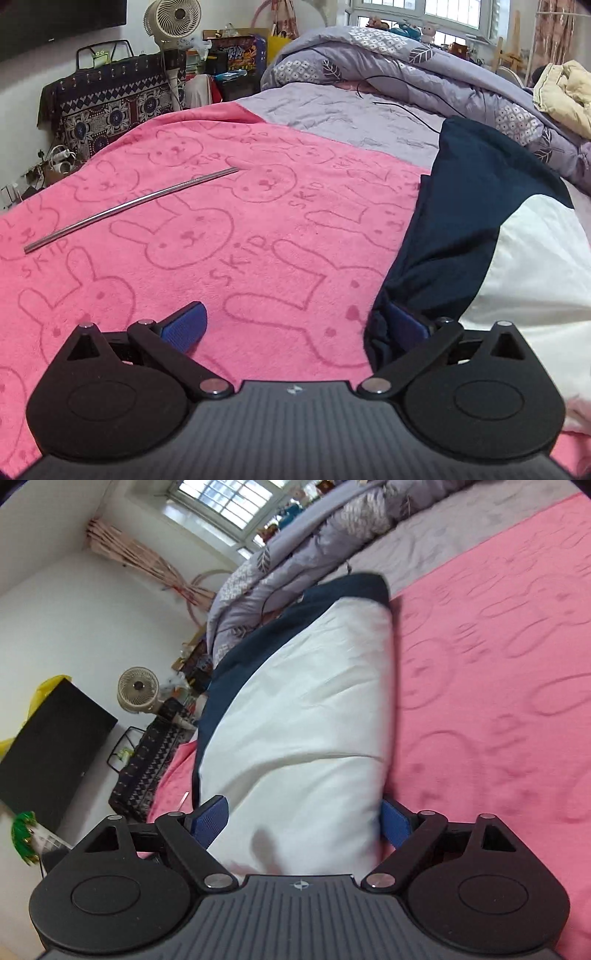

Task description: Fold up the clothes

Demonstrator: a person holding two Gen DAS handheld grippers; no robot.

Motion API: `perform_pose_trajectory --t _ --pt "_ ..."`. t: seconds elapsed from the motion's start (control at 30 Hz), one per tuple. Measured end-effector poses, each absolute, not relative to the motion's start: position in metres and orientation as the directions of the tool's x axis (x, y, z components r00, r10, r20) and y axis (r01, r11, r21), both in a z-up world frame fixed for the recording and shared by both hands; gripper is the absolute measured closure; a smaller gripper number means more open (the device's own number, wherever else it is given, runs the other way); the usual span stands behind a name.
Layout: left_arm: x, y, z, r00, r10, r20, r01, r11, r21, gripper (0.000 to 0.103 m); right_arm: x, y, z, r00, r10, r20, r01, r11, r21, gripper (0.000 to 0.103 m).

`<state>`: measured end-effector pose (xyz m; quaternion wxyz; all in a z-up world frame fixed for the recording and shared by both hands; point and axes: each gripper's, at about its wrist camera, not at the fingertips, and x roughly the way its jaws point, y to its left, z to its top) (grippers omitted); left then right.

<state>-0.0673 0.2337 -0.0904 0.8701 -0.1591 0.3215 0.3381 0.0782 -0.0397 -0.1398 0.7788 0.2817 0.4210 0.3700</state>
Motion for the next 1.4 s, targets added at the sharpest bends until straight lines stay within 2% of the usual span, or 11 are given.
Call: perform_pose_trajectory --t 0.07,0.13,0.23,0.47,0.57,0.7,0.83,1.03,1.13,1.23,1.4 --pt "-0.068 0.238 -0.088 0.563 0.478 -0.674 -0.685 0.726 -0.057 0.000 0.081 -0.048 -0.143 0.327 0.853 -0.407 -0.315 0.505 0.804 0.017" --pt "-0.067 0.245 -0.089 0.563 0.473 -0.677 -0.677 0.734 -0.050 0.000 0.086 -0.061 -0.150 0.292 0.881 -0.372 -0.277 0.450 0.849 0.027" --pt "-0.066 0.249 -0.093 0.567 0.470 -0.676 -0.669 0.742 -0.045 0.000 0.095 -0.070 -0.162 0.283 0.877 -0.389 -0.217 0.453 0.865 0.057" --pt "-0.065 0.243 -0.096 0.561 0.499 -0.660 -0.675 0.738 -0.015 0.000 0.107 -0.047 -0.162 0.256 0.865 -0.431 -0.212 0.485 0.848 0.056" --pt "-0.065 0.246 -0.093 0.557 0.492 -0.669 -0.677 0.736 -0.023 0.000 0.105 -0.050 -0.156 0.253 0.869 -0.425 -0.173 0.473 0.864 0.075" --pt "-0.071 0.250 -0.083 0.577 0.425 -0.697 -0.642 0.764 -0.066 0.000 0.096 -0.064 -0.148 0.249 0.883 -0.397 -0.114 0.434 0.893 0.085" --pt "-0.088 0.245 -0.066 0.623 0.345 -0.702 -0.600 0.787 -0.145 0.000 0.077 -0.083 -0.119 0.235 0.907 -0.351 -0.167 0.393 0.904 0.086" --pt "-0.133 0.219 -0.038 0.660 0.366 -0.656 -0.567 0.816 -0.115 0.000 0.029 -0.121 -0.106 0.162 0.918 -0.362 -0.157 0.386 0.909 0.087" --pt "-0.155 0.205 -0.026 0.667 0.405 -0.625 -0.564 0.823 -0.069 0.000 -0.007 -0.151 -0.100 0.151 0.891 -0.428 -0.214 0.452 0.866 0.086" --pt "-0.167 0.187 -0.020 0.665 0.437 -0.606 -0.566 0.824 -0.029 0.000 -0.042 -0.167 -0.111 0.137 0.821 -0.555 -0.263 0.570 0.778 0.073" --pt "-0.169 0.118 -0.010 0.782 0.340 -0.522 -0.381 0.924 0.032 0.000 -0.076 -0.184 -0.135 0.186 0.851 -0.491 -0.167 0.520 0.838 0.069"
